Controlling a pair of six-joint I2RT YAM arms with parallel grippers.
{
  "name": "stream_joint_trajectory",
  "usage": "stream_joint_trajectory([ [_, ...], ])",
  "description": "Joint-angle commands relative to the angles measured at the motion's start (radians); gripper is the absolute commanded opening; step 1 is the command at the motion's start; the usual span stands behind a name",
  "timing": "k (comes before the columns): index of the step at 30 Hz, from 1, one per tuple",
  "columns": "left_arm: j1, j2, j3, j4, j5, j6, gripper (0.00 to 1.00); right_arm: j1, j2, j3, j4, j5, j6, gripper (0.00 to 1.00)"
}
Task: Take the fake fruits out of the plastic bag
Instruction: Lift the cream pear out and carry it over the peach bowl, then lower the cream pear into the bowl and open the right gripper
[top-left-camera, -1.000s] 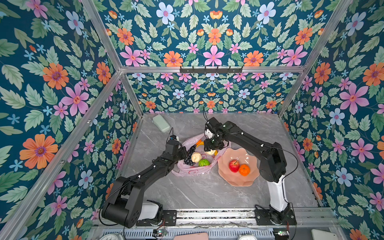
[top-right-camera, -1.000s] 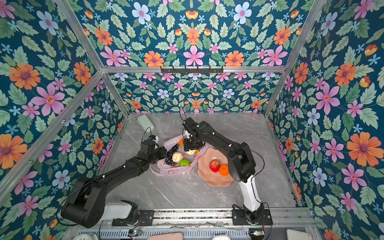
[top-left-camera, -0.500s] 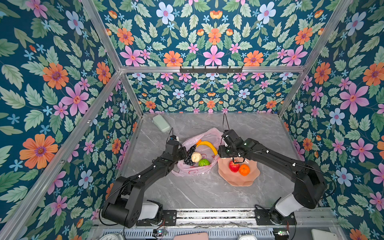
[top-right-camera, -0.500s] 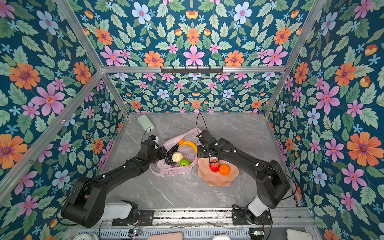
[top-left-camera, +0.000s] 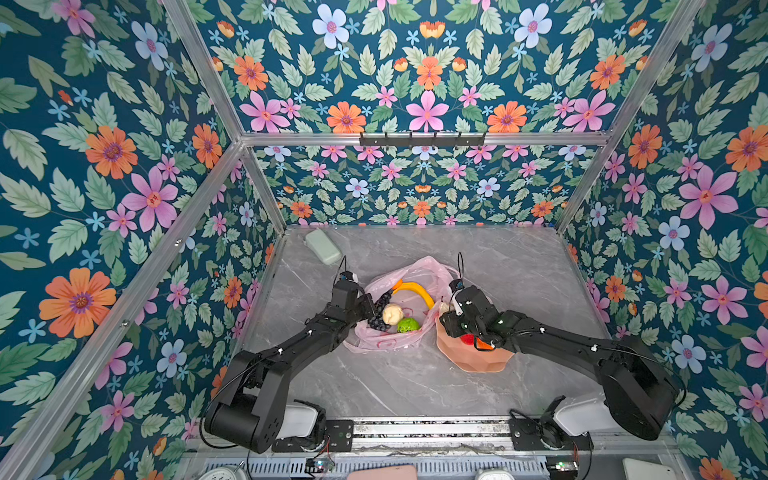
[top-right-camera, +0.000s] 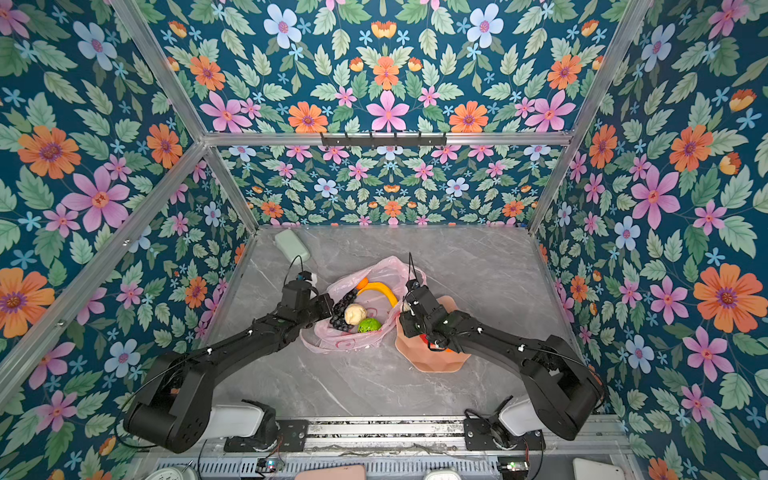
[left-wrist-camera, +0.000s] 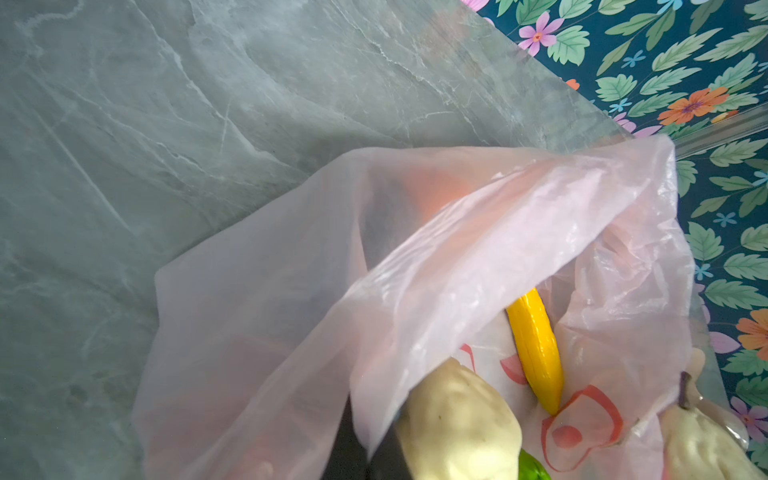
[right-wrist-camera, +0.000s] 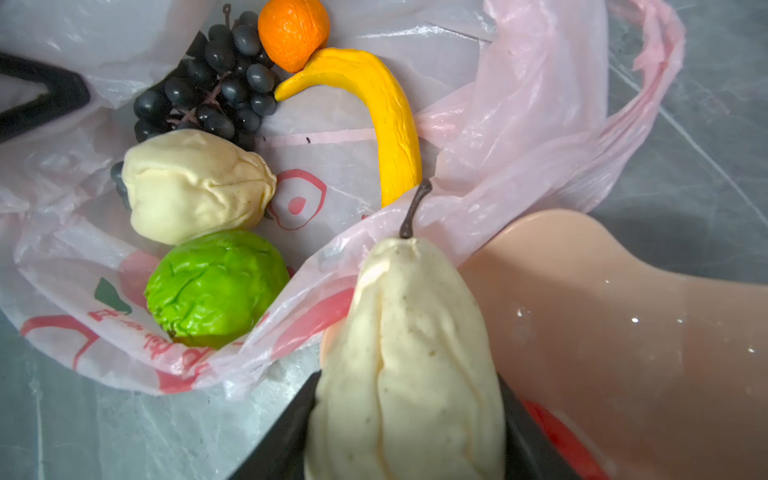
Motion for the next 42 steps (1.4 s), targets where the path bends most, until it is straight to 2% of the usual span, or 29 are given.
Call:
stream_joint_trajectory([
  [1, -0.001, 0.002, 0.01, 0.008, -0.005, 0.0, 0.0, 0.001, -0.026, -0.055, 0.166, -0.023, -0.082, 0.43],
  [7, -0.001, 0.007, 0.016, 0.005, -0.006, -0.001, 0.0, 0.002, -0.044, -0.131, 0.266, -0.057, -0.114, 0.41],
  [14, -0.001, 0.012, 0.019, 0.006, -0.005, -0.001, 0.0, 0.006, -0.043, -0.171, 0.305, -0.047, -0.13, 0.41],
  [25, -0.001, 0.019, 0.025, 0.003, -0.002, 0.0, 0.0, 0.031, -0.122, -0.178, 0.228, -0.003, -0.127, 0.41],
  [29, -0.001, 0.026, 0.028, 0.008, 0.004, -0.001, 0.0, 0.032, -0.175, -0.138, 0.149, 0.061, -0.088, 0.41],
  [34, -0.001, 0.029, 0.029, 0.013, 0.011, -0.004, 0.0, 0.019, -0.162, -0.092, 0.095, 0.216, -0.073, 0.41],
  [38, -0.001, 0.02, 0.03, 0.005, 0.01, -0.003, 0.0, -0.046, -0.133, -0.086, 0.067, 0.271, 0.016, 0.39],
  [42, -0.001, 0.01, 0.024, -0.001, 0.006, -0.001, 0.0, -0.058, -0.126, -0.107, 0.068, 0.356, 0.082, 0.38],
])
